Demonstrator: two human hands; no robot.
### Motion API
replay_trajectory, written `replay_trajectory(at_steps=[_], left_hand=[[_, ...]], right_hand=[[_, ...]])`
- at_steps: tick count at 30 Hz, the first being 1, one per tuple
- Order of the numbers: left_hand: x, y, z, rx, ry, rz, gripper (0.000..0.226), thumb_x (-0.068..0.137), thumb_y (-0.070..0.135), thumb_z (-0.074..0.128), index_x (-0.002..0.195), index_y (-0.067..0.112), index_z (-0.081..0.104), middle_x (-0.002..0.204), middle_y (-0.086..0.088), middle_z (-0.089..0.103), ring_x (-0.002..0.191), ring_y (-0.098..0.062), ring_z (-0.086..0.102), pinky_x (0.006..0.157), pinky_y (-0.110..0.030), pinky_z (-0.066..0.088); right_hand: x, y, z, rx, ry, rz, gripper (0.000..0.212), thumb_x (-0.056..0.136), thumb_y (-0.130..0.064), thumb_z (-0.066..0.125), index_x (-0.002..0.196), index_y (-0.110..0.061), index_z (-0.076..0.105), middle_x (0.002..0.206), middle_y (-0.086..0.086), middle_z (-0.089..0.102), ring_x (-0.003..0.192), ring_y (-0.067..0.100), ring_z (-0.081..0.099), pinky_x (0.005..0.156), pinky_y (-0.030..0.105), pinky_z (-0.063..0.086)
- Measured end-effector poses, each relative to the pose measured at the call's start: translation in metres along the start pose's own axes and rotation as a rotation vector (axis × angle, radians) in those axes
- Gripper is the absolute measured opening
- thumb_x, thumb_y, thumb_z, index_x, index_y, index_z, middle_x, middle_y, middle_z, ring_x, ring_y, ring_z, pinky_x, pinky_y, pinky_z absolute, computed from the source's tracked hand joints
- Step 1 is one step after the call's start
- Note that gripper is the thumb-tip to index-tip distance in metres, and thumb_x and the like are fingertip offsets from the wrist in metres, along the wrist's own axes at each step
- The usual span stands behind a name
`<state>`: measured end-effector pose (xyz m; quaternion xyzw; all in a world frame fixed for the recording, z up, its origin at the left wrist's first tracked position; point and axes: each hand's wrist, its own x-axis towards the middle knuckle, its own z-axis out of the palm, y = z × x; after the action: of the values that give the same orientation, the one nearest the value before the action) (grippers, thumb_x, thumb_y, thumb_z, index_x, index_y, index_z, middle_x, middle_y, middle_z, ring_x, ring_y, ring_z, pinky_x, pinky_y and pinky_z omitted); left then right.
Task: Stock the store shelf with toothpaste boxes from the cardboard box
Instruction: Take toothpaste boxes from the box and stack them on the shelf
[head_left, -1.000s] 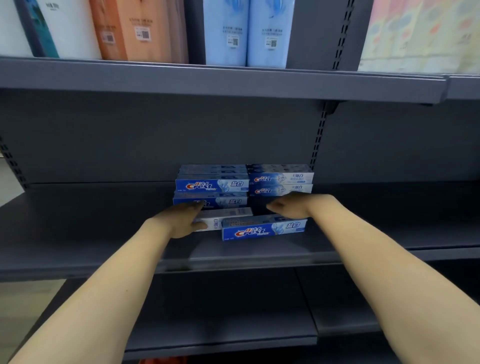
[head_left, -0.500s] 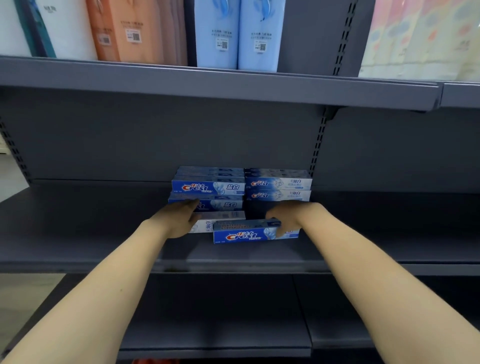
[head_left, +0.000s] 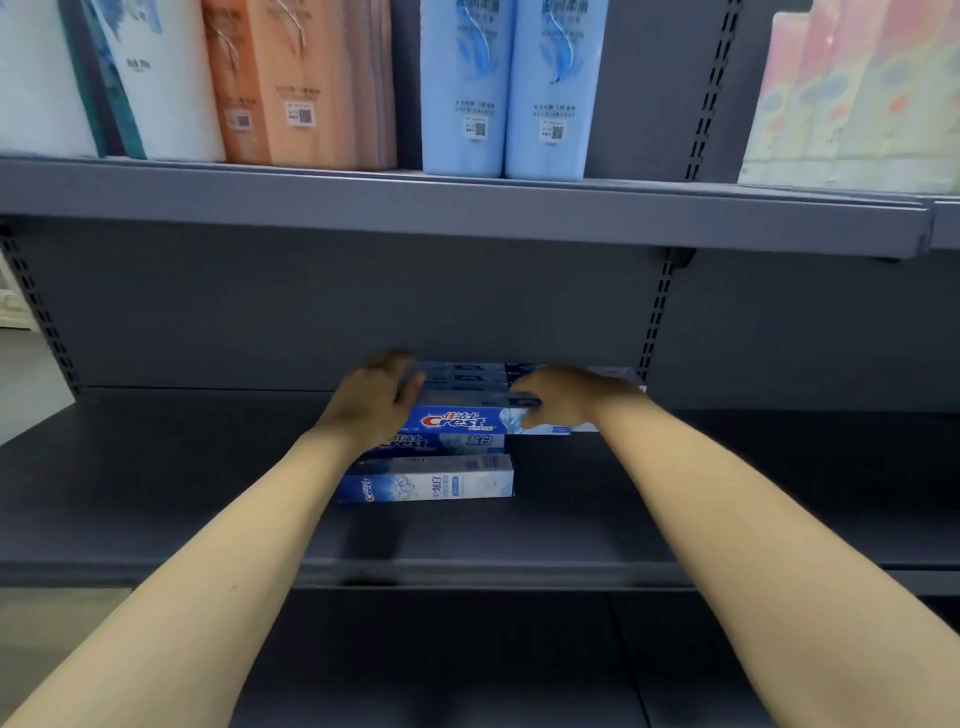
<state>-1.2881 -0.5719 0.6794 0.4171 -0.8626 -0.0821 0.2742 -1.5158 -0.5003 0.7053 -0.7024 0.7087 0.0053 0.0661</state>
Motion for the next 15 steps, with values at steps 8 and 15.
replay_trajectory(at_steps=[8, 15], left_hand=[[0.002, -0.018, 0.026, 0.317, -0.134, 0.145, 0.055, 0.101, 0.032, 0.037, 0.148, 0.006, 0.024, 0.154, -0.009, 0.024, 0.142, -0.023, 0.022, 0.118, -0.033, 0.014], [0.005, -0.040, 0.051, 0.430, -0.227, 0.135, 0.056, 0.103, 0.026, 0.030, 0.150, 0.007, 0.008, 0.157, -0.008, 0.011, 0.145, -0.021, 0.010, 0.118, -0.031, 0.003]], right_hand=[[0.036, -0.037, 0.037, 0.030, 0.143, -0.033, 0.030, 0.095, -0.015, 0.052, 0.123, -0.006, 0.054, 0.114, 0.017, 0.062, 0.105, 0.031, 0.059, 0.088, 0.039, 0.050], [0.053, -0.046, 0.063, -0.043, 0.291, -0.050, 0.045, 0.095, -0.008, 0.051, 0.139, -0.005, 0.041, 0.131, 0.015, 0.050, 0.123, 0.028, 0.047, 0.098, 0.033, 0.041]])
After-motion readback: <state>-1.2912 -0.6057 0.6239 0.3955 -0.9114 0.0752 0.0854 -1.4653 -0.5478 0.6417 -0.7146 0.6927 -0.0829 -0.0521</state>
